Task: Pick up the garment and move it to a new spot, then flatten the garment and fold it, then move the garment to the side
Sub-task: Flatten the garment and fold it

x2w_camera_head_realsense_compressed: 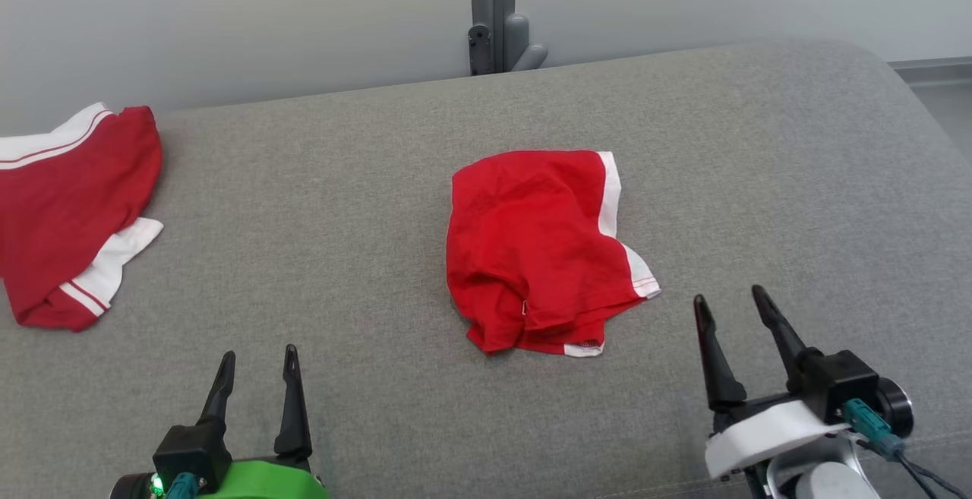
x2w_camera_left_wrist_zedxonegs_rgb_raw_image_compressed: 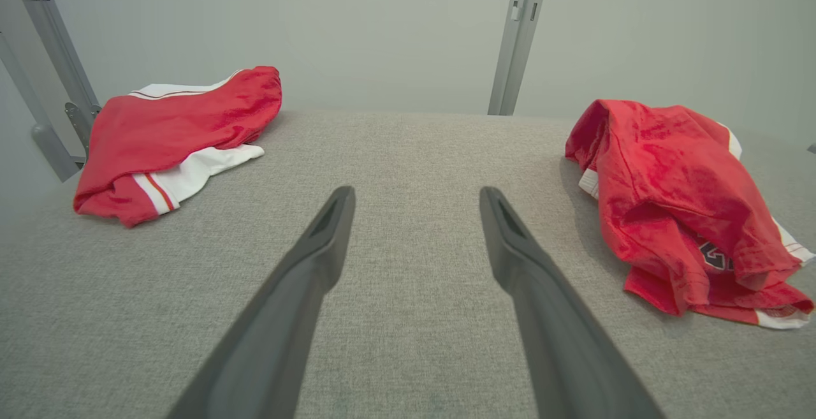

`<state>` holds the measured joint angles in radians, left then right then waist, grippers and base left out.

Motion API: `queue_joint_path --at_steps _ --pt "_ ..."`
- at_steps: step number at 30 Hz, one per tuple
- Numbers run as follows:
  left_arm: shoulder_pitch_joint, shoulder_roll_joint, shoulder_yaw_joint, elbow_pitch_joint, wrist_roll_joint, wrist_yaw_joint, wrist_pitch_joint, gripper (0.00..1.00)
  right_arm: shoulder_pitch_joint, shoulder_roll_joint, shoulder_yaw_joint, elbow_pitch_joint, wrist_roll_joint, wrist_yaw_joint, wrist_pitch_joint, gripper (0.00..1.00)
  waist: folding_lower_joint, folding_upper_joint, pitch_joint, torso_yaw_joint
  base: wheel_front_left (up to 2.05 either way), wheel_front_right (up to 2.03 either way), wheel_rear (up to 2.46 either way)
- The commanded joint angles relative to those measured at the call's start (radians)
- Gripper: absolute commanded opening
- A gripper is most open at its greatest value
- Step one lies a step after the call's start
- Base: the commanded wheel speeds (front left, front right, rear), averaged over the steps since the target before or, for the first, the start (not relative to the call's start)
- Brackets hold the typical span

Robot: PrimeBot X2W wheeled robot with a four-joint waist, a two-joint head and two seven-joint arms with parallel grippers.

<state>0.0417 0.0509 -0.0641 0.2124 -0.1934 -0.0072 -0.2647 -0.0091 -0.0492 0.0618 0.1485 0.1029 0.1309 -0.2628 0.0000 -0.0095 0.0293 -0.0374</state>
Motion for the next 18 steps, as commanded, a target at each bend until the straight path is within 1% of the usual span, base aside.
queue_joint_path --at_steps 1,5,9,14,18 --pt "-0.018 0.000 -0.002 -0.004 -0.007 0.003 0.000 1.00 -0.018 -0.002 0.013 0.005 -0.008 0.000 -0.003 1.00 0.0000 0.0095 0.013 0.016 0.00 0.00 0.00" --pt "-0.036 0.000 -0.022 -0.008 -0.010 0.001 0.001 1.00 -0.076 -0.002 0.113 0.063 -0.018 0.000 -0.003 1.00 0.0000 0.0095 0.042 0.060 0.00 0.00 0.00" --pt "-0.055 0.000 -0.049 -0.010 -0.014 0.004 0.000 1.00 -0.146 -0.003 0.188 0.170 -0.020 0.000 -0.003 1.00 0.0000 0.0095 0.071 0.123 0.00 0.00 0.00" --pt "-0.071 0.000 -0.080 -0.011 -0.020 0.011 0.000 1.00 -0.226 -0.003 0.190 0.331 -0.055 0.000 -0.003 1.00 0.0000 0.0095 0.098 0.204 0.00 0.00 0.00" --pt "-0.074 0.000 -0.095 -0.009 -0.021 0.017 0.000 1.00 -0.272 -0.003 0.151 0.446 -0.073 0.000 -0.003 1.00 0.0000 0.0095 0.109 0.257 0.00 0.00 0.00"
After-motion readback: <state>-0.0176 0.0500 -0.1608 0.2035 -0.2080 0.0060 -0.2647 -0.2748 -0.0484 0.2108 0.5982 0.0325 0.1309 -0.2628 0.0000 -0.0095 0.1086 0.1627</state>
